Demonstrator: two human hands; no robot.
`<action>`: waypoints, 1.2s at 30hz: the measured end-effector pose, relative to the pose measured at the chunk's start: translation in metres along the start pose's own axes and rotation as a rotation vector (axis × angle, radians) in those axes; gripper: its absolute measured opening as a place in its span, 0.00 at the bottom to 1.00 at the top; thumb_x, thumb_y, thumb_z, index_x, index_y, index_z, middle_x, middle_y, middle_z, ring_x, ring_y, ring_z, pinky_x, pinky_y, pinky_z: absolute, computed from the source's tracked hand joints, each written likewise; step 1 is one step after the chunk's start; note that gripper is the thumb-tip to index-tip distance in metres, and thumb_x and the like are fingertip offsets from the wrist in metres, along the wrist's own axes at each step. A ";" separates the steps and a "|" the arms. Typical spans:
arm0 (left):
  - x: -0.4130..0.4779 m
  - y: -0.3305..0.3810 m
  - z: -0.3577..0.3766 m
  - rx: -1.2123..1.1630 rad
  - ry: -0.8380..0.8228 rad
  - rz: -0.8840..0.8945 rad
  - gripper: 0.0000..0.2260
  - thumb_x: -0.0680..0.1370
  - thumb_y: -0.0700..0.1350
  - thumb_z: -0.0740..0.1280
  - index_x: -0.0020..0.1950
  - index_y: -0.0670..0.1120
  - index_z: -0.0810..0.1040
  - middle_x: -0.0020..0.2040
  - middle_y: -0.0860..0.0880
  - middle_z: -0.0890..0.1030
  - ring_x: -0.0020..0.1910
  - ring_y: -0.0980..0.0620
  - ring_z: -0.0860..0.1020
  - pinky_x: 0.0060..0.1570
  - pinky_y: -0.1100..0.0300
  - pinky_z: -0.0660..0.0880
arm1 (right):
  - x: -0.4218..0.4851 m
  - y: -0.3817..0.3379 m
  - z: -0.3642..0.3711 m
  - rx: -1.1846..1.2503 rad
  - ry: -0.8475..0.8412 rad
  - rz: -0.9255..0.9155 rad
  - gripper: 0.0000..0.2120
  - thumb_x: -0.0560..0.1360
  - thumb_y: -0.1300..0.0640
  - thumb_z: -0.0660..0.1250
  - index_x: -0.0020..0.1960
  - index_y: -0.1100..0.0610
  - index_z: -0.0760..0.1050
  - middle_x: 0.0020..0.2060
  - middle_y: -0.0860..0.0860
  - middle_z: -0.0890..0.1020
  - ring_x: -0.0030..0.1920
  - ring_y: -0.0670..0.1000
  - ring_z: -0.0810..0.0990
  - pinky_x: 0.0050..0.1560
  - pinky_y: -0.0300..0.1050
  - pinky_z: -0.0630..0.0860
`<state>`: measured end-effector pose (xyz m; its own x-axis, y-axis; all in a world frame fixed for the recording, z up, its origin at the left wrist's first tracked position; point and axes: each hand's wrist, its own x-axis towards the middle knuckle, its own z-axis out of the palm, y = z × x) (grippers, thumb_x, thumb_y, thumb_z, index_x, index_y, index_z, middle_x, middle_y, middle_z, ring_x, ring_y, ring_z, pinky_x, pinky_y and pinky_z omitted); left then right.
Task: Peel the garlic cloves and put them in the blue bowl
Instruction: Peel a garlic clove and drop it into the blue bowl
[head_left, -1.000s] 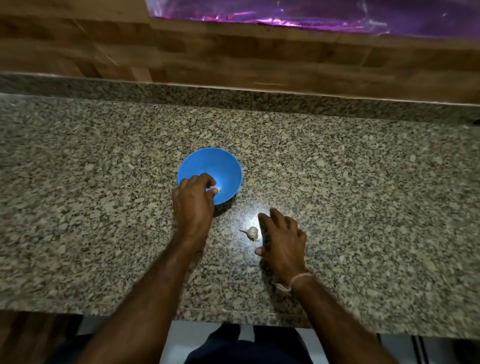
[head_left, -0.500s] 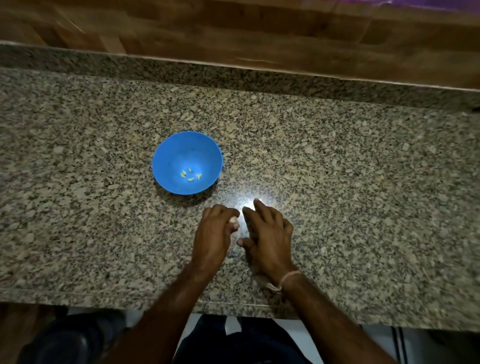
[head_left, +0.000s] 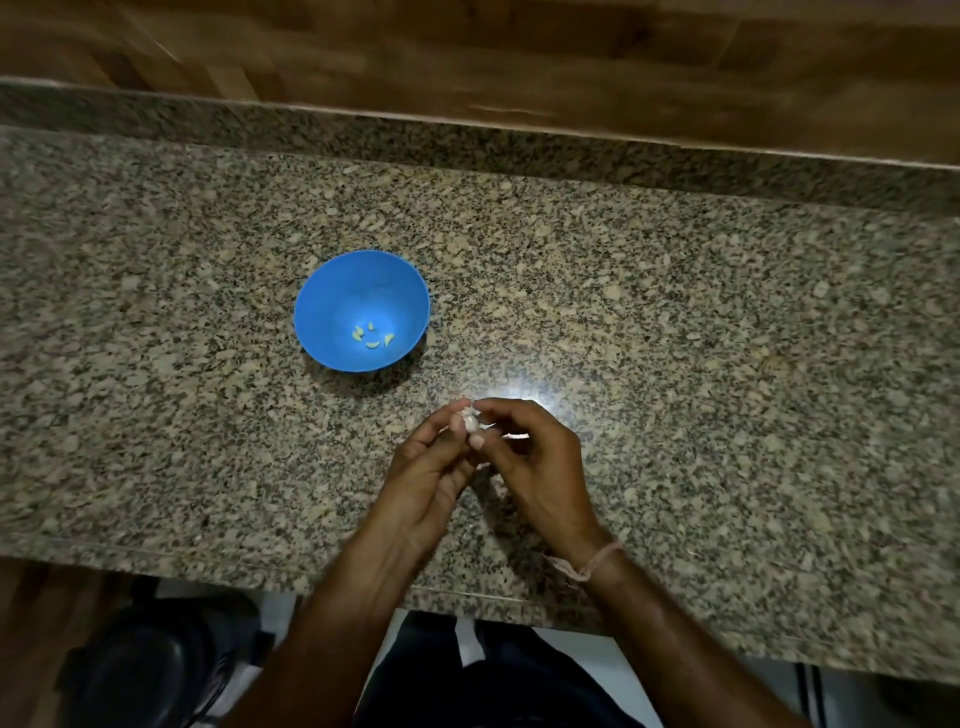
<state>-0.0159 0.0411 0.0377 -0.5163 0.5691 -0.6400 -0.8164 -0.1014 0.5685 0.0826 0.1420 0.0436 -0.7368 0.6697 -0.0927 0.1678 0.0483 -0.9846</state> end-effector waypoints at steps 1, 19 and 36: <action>-0.003 -0.001 0.003 0.014 0.007 0.019 0.19 0.75 0.42 0.70 0.65 0.41 0.79 0.62 0.38 0.84 0.58 0.44 0.83 0.51 0.57 0.84 | -0.001 -0.002 0.000 -0.007 -0.012 -0.011 0.13 0.77 0.62 0.76 0.60 0.52 0.84 0.54 0.46 0.85 0.54 0.50 0.84 0.54 0.51 0.84; -0.026 -0.013 0.018 0.173 0.039 0.116 0.11 0.82 0.36 0.66 0.63 0.42 0.81 0.52 0.44 0.87 0.51 0.53 0.85 0.52 0.64 0.82 | -0.012 -0.004 -0.020 -0.126 0.036 -0.014 0.09 0.78 0.62 0.74 0.58 0.55 0.86 0.51 0.46 0.88 0.52 0.42 0.86 0.55 0.49 0.84; -0.026 -0.018 0.022 0.131 0.072 0.088 0.10 0.78 0.34 0.69 0.58 0.42 0.82 0.53 0.41 0.87 0.51 0.50 0.85 0.48 0.63 0.82 | -0.018 -0.006 -0.014 -0.073 0.106 0.026 0.07 0.77 0.68 0.74 0.48 0.57 0.83 0.42 0.47 0.86 0.46 0.48 0.85 0.46 0.39 0.81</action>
<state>0.0176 0.0460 0.0555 -0.6057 0.5020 -0.6174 -0.7288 -0.0386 0.6836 0.1044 0.1403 0.0533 -0.6588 0.7459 -0.0977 0.2359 0.0815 -0.9684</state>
